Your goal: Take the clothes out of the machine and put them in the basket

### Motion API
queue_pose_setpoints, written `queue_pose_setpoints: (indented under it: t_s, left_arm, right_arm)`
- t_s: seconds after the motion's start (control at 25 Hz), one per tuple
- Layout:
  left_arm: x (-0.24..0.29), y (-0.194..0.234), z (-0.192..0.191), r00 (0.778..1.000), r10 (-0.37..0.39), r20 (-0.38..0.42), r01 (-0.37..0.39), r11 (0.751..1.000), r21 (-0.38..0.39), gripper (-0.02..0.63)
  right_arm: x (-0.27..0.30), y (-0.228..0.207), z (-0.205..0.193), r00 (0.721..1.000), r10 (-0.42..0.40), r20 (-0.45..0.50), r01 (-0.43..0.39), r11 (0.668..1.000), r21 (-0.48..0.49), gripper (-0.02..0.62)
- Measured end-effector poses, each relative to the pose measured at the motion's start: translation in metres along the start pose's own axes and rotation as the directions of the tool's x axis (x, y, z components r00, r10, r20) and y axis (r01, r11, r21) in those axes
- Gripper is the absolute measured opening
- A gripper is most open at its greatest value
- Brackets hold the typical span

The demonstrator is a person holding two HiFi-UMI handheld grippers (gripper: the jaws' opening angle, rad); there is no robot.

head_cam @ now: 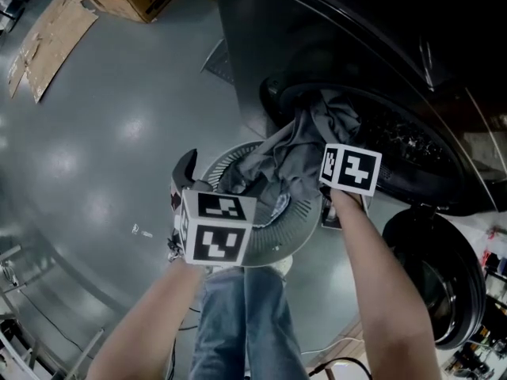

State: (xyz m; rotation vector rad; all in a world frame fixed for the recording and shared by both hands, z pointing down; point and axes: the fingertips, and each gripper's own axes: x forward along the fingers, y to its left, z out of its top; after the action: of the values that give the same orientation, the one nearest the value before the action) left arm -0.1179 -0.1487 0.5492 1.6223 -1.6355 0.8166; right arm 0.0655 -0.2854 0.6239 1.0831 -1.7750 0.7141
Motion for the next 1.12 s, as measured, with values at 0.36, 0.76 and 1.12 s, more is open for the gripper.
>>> queue_pose_setpoints:
  t_s: [0.36, 0.76, 1.12]
  left_arm:
    - [-0.023, 0.011, -0.006, 1.0, 0.001, 0.008, -0.001, 1.0, 0.028, 0.563]
    - [-0.047, 0.018, -0.02, 1.0, -0.005, 0.01, 0.004, 1.0, 0.028, 0.563]
    - [-0.049, 0.021, -0.034, 1.0, -0.019, 0.006, 0.019, 1.0, 0.017, 0.563]
  right_arm:
    - [-0.046, 0.036, -0.031, 0.992, 0.125, 0.013, -0.126, 0.991, 0.056, 0.046]
    - [-0.085, 0.084, -0.06, 0.971, 0.238, 0.033, -0.241, 0.964, 0.111, 0.046]
    - [-0.095, 0.136, -0.093, 0.935, 0.356, -0.01, -0.35, 0.925, 0.147, 0.046]
